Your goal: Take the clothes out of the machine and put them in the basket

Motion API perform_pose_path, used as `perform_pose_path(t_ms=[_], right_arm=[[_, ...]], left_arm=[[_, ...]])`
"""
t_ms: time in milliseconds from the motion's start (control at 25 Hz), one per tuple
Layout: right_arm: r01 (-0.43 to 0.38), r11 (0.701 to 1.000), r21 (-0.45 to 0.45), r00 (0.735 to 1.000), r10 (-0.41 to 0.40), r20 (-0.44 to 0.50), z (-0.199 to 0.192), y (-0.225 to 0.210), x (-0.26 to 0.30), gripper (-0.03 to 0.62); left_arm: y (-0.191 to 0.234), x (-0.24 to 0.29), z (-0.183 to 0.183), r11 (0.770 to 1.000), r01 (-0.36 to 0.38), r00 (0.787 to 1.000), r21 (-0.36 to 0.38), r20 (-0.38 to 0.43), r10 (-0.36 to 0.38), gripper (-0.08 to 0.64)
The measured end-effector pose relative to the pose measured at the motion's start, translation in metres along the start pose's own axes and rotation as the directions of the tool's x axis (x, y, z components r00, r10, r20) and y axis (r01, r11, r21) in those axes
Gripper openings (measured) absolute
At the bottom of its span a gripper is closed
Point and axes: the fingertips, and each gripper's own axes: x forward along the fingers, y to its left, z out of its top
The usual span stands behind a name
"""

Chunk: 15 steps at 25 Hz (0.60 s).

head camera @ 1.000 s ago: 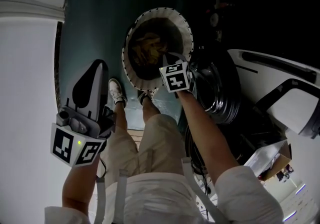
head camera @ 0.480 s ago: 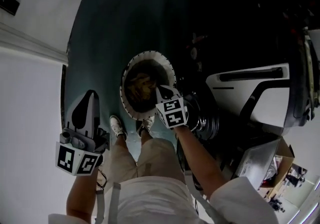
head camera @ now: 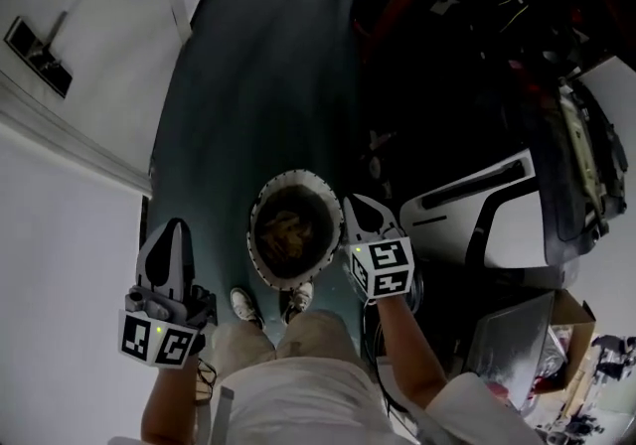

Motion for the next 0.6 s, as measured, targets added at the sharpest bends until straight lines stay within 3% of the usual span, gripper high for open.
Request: perform_pose_path(t_ms=[320,600], right_arm=[[0.05,0.999,0.01,0.983,-0.051,0.179,0.079,-0.022,-0.057,0.012],[0.079,0.994,-0.078,0.958,-0.054,0.282,0.123,-0.018,-0.107,0.012]], left_arm=[[-0.012,-0.007,0.064,0.999,0.0,0.995,0.052,0.102,-0.005,0.014],[-0.026,-0.013,0.099,0.998,0.0,0.985,0.059,0.174,-0.01,0.014]])
